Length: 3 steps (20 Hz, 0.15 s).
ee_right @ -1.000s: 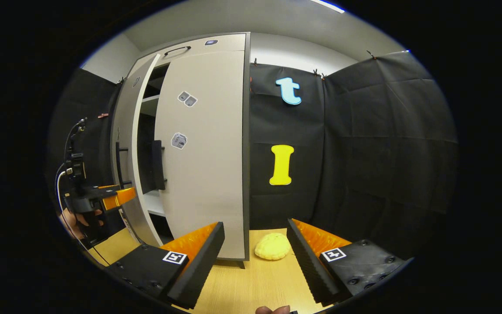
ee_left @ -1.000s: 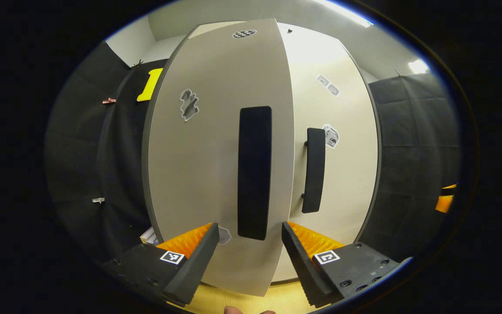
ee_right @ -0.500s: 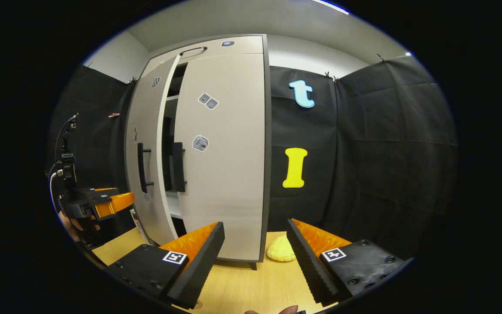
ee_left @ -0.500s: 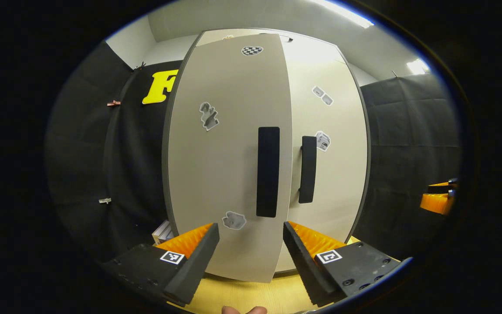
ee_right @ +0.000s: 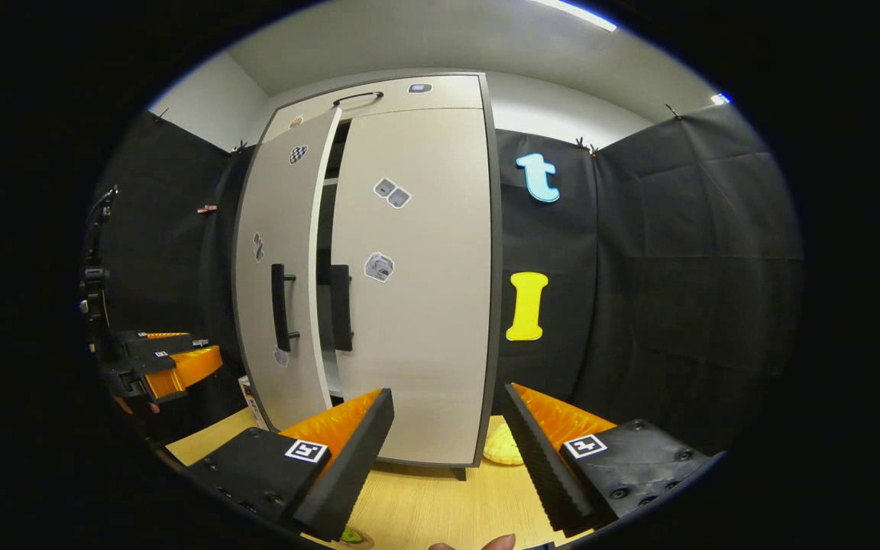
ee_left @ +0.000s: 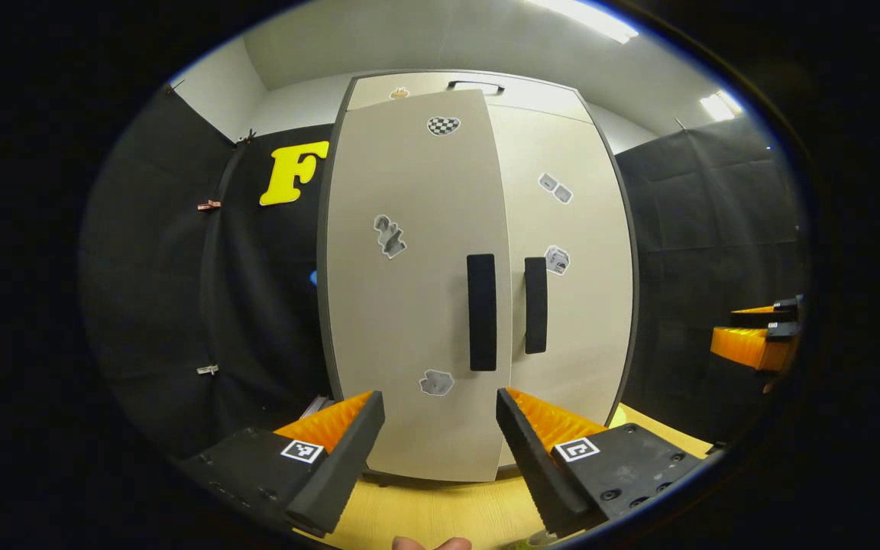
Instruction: Grasp the bottle in the cabinet with the left hand and place it on the coaster, then close the right door with the right hand and the left door with the left hand.
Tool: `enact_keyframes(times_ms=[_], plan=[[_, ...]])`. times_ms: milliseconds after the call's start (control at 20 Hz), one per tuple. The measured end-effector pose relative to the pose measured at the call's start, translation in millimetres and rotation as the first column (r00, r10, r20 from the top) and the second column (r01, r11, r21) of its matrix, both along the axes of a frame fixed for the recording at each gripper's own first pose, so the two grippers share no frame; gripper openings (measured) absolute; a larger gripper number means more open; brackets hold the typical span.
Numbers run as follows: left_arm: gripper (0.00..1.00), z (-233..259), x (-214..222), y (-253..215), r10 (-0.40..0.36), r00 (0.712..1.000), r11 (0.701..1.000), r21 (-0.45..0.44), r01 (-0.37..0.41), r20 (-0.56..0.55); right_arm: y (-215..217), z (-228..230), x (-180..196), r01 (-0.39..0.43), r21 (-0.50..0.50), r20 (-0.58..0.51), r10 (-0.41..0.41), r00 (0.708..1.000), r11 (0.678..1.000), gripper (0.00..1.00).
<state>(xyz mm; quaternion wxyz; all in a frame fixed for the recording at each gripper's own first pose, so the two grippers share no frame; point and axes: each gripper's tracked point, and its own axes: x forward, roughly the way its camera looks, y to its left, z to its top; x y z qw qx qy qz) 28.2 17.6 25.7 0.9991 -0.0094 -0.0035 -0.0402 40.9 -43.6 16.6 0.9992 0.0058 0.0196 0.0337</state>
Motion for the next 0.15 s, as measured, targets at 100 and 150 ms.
enact_keyframes(times_ms=[100,150], plan=[[0.94,1.7,-9.9,2.1,-0.003,1.0,1.0,-0.011,0.003,0.0,8.1,0.9,-4.3,-0.004,0.0,0.003,0.004,1.0,1.0,0.96],[0.94,1.2,-14.6,3.1,-0.005,1.0,1.0,-0.013,0.005,-0.002,12.1,2.0,-5.6,-0.006,-0.001,0.004,0.006,1.0,1.0,0.96]])
